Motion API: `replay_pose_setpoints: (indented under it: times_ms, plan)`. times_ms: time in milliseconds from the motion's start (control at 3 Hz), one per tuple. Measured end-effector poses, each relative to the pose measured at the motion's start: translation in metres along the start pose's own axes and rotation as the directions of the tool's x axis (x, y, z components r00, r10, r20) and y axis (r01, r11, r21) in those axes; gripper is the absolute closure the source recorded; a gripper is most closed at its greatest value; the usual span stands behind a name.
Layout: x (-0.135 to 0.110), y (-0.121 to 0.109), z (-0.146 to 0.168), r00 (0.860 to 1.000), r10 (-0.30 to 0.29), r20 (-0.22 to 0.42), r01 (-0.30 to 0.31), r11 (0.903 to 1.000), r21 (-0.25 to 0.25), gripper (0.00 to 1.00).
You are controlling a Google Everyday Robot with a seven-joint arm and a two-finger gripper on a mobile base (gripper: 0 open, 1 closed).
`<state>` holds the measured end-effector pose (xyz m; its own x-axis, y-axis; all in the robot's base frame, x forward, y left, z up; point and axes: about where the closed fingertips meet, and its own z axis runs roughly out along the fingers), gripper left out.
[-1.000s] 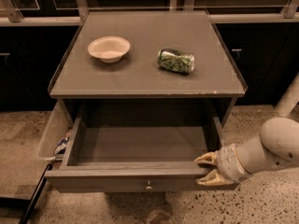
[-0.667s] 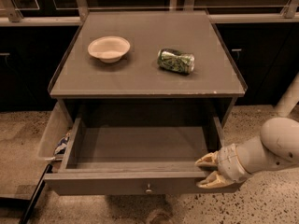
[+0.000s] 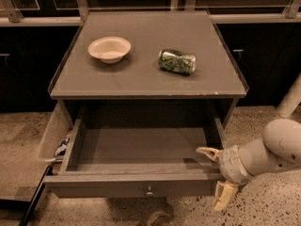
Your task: Open top drawer
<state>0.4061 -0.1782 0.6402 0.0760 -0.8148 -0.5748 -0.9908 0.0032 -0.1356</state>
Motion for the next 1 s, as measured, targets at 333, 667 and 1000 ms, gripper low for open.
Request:
replay_pose_setpoints:
  times_ms: [333,667,1000]
  plan:
    - [-0.007,-0.003,-0.004,1.0,-0.016,-0.002,0.016,0.9999,0.004,0.0]
    - [-0.032,-0.015,-0.028,0.998,-0.067,-0.007,0.067,0.9973,0.029,0.0]
    - [-0.066,-0.03,-0.065,0.99,-0.139,-0.023,0.14,0.9873,0.074,0.0]
